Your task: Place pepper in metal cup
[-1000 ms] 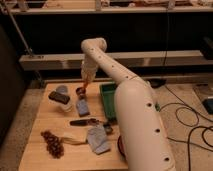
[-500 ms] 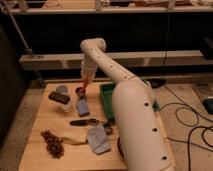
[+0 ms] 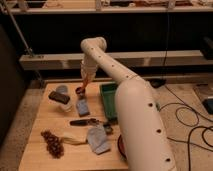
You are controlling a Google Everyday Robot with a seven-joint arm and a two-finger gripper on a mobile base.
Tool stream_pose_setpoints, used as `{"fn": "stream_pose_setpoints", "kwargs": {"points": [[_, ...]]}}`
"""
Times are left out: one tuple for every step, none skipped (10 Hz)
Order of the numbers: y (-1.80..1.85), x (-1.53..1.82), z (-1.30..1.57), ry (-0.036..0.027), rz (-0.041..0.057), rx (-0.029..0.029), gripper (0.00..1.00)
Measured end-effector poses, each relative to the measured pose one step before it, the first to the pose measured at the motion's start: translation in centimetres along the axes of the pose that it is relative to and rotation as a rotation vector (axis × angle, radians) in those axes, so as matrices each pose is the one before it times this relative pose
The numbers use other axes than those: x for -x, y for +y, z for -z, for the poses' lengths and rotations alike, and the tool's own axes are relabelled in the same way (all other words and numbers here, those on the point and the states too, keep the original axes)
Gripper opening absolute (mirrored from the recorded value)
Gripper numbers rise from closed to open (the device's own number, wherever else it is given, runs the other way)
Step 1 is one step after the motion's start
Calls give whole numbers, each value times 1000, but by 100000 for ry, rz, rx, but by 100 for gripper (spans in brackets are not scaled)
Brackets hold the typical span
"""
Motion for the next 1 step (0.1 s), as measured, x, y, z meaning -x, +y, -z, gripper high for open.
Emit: {"fn": "stream_pose_setpoints", "kwargs": {"points": [[-140, 157, -56, -124, 246, -5, 80]]}}
